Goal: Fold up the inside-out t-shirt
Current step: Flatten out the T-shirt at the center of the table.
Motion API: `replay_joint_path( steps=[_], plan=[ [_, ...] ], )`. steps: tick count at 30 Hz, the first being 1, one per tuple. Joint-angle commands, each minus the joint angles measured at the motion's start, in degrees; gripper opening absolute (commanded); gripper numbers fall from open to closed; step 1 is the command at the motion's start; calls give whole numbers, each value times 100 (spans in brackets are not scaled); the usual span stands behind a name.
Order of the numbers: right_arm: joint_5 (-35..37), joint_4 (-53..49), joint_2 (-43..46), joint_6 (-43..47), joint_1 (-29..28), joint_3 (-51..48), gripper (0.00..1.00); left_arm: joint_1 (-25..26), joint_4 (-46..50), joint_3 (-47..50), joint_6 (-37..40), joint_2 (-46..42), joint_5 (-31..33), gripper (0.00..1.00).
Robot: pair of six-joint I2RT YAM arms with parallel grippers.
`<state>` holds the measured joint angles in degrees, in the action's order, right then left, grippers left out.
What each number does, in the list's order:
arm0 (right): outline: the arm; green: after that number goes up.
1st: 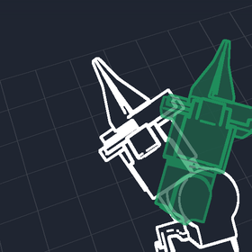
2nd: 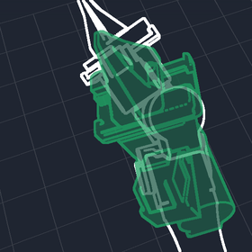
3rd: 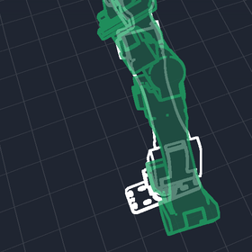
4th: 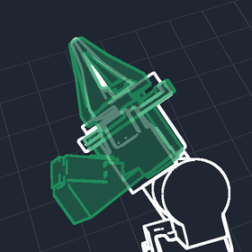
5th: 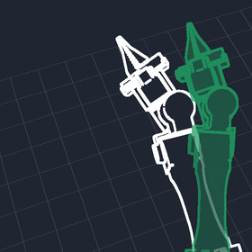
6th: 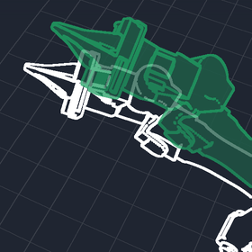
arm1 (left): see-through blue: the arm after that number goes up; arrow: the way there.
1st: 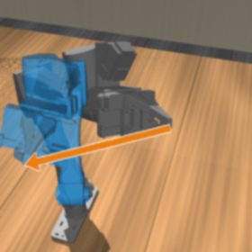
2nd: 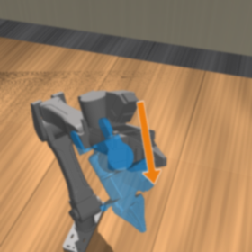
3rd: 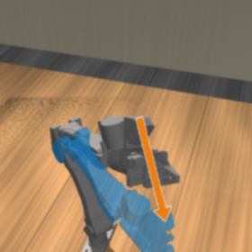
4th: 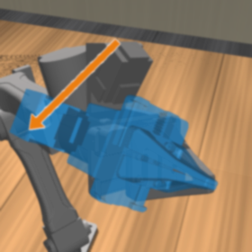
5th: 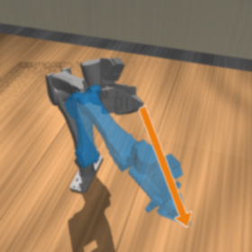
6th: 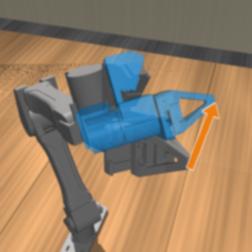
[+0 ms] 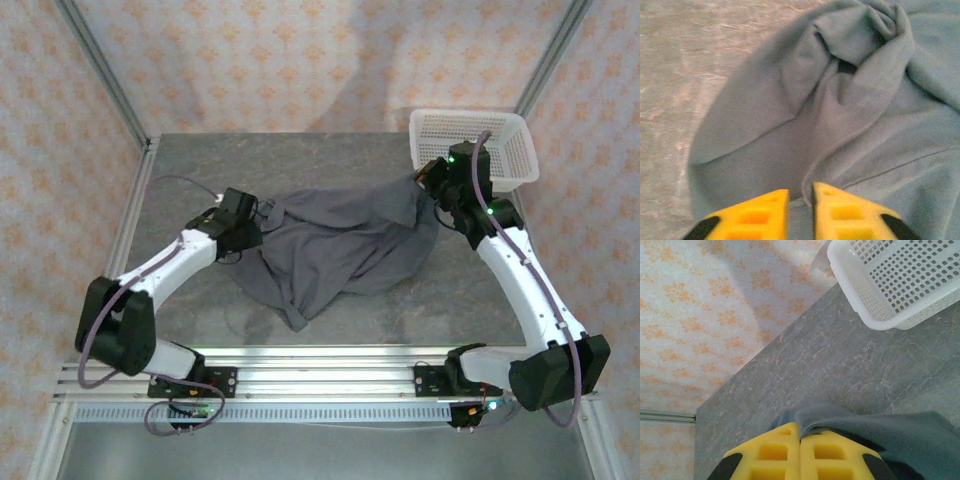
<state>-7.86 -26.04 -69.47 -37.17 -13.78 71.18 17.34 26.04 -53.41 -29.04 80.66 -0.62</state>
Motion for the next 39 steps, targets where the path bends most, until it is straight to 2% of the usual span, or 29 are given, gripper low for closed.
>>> replay_joint_path(
  steps=[1,9,14,21,28,39],
  plan=[
    [65,51,126,64,-2,-34,0,-7,46,260,-124,-78,68,26],
    [-66,73,43,8,1,-25,0,474,-784,615,-760,-4,-436,29],
    [-29,25,74,43,-2,-15,0,524,-1454,644,-1119,177,-789,29],
    [29,3,118,77,3,-14,0,577,-889,85,-1287,882,-653,34],
    [54,-7,129,122,-2,-18,0,577,-703,32,-1268,986,-298,34],
    [118,-32,139,174,-2,-16,0,568,-351,-235,-1185,1400,-188,34]
  ],
)
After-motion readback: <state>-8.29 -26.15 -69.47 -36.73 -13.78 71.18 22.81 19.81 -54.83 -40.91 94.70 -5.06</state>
